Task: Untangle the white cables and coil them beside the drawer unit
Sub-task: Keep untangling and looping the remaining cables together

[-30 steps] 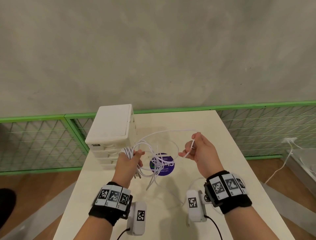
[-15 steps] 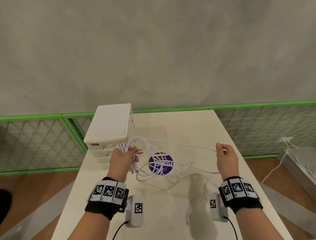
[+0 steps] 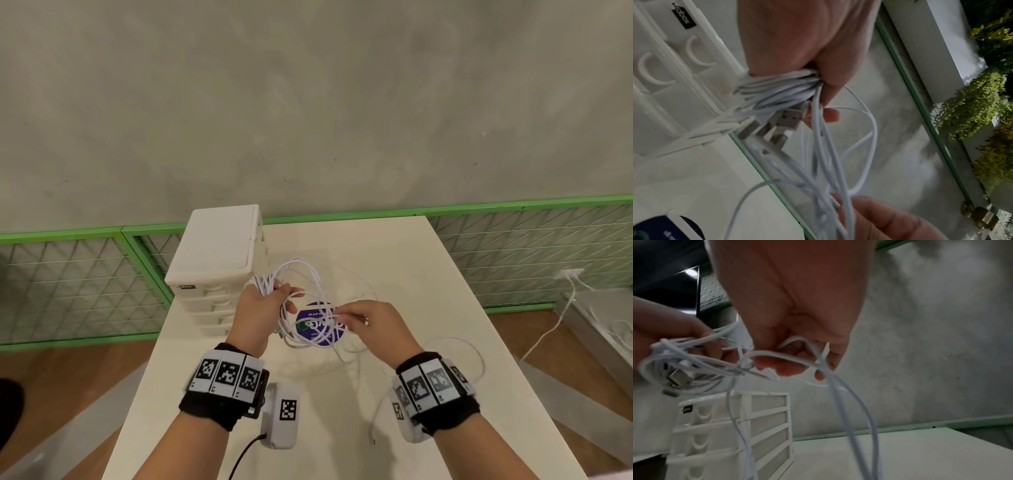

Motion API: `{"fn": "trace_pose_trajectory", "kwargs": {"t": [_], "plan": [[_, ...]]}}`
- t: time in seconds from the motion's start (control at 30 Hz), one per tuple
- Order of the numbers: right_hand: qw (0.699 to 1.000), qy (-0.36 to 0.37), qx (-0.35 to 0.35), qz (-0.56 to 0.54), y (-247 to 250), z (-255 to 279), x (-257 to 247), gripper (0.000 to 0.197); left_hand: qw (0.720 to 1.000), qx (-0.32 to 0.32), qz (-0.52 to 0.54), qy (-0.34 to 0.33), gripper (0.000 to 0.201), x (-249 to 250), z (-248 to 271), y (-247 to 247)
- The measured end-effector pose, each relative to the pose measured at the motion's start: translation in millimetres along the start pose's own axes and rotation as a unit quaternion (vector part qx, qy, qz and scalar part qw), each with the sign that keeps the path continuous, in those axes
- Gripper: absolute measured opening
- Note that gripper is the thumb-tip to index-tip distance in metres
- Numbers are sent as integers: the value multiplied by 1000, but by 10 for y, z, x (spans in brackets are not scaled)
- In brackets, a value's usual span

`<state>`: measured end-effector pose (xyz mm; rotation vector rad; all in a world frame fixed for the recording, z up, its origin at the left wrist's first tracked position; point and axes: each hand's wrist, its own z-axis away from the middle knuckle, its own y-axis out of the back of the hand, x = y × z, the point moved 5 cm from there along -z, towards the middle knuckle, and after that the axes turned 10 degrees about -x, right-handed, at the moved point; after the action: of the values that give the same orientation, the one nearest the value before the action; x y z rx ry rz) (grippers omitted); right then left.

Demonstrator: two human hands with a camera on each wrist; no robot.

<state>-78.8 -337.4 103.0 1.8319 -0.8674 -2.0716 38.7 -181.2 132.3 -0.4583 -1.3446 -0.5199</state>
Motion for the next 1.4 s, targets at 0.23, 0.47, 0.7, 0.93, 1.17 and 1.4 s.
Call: {"fn": "trace_pose_trajectory", "kwargs": {"t": [0.23, 0.47, 0.7, 0.93, 1.17, 1.4], "plan": [[983, -31, 178, -38, 533, 64, 178, 16, 995, -64, -59, 42, 26, -73, -2, 245], [927, -120, 347, -81, 1146, 385, 533, 13, 997, 27, -62, 41, 33, -137, -40, 576], [900, -258, 348, 39, 1097, 488, 906, 23, 998, 48, -37, 27, 24, -128, -32, 452], [986, 81, 74, 129, 294, 61, -147, 37, 1000, -1, -22, 4, 16, 6, -32, 97], [992, -6, 125, 16, 404, 3, 59, 15, 997, 59, -39, 4, 19, 132, -4, 349], [936, -232, 263, -29, 1006, 384, 909, 27, 990, 127, -61, 7, 27, 96, 49, 696]]}}
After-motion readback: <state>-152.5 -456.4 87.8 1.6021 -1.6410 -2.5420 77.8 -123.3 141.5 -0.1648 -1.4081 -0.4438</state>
